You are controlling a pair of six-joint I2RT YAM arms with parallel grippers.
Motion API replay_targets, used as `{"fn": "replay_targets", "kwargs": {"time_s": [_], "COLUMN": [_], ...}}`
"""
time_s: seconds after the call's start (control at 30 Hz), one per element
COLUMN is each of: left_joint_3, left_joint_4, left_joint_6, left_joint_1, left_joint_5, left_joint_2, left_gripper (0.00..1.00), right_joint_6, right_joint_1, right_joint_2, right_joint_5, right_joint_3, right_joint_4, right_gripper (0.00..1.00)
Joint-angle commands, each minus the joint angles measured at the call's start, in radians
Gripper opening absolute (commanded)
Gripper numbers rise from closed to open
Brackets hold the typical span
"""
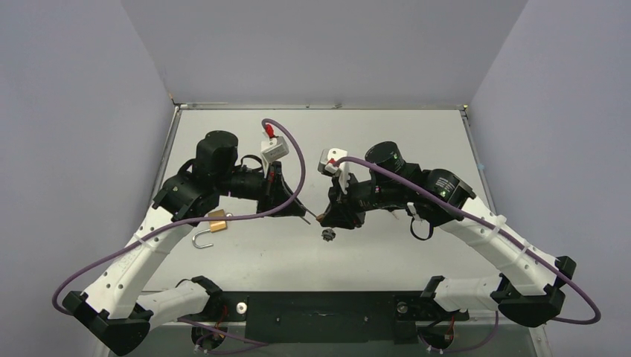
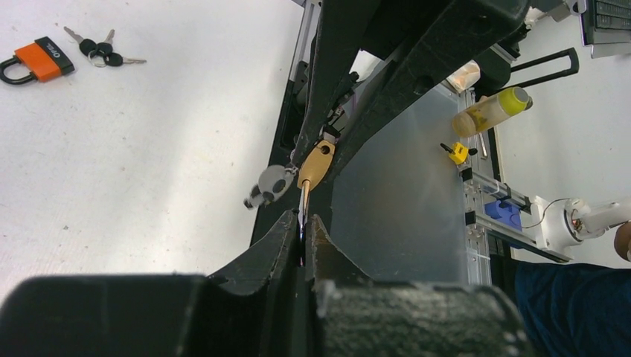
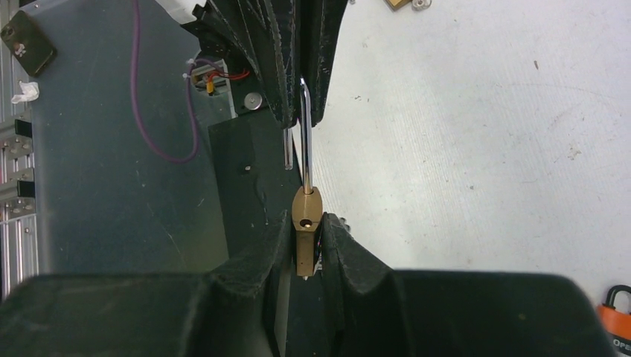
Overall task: Lock with the key
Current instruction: Lock the lock.
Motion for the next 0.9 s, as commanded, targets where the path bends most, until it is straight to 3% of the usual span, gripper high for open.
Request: {"fn": "replay_targets", "kwargs": {"time_s": [0.0,0.03,0.07,0.13,0.2,0.43,0.6,0.77,0.87], "left_joint_3": [-0.005,-0.006,-0.007,-0.015,-0.013,0.031,0.041,0.032,0.049], "left_joint_4": [0.028,0.055,0.074,0.161,0.241,0.480,0.644,0.824,0.876], "left_joint_6": [-0.012,-0.041,-0.059,-0.153,-0.223,-0.487,-0.655,-0.714,-0.745], "left_joint_1": [-0.004,-0.004,-0.003,-0.003,-0.001,0.027,0.052,0.051,0.051], "left_joint_5": [-0.042,-0.053,-0.068,-0.085,-0.114,-0.246,-0.310,-0.373,-0.382], "left_joint_2": [-0.009,-0.009,-0.008,-0.005,-0.003,-0.012,-0.014,-0.032,-0.032], "left_gripper": [0.00,0.00,0.00,0.00,0.00,0.00,0.00,0.00,0.00], "right_joint_6": [-0.005,0.001,0.006,0.021,0.038,0.101,0.085,0.088,0.146], "right_joint_1": [0.006,0.005,0.003,-0.013,-0.044,-0.173,-0.186,-0.224,-0.307], "right_joint_2": [-0.002,-0.005,-0.013,-0.029,-0.052,-0.197,-0.210,-0.142,-0.097], "right_joint_5": [0.079,0.137,0.171,0.240,0.273,0.315,0.273,0.098,-0.119], "right_joint_3": [0.053,0.052,0.051,0.045,0.037,-0.030,0.018,0.100,0.147], "right_joint_4": [0.047,0.058,0.087,0.135,0.194,0.435,0.479,0.484,0.526], "right_gripper": [0.17,0.27,0.44,0.61,0.67,0.68,0.68,0.68,0.69]}}
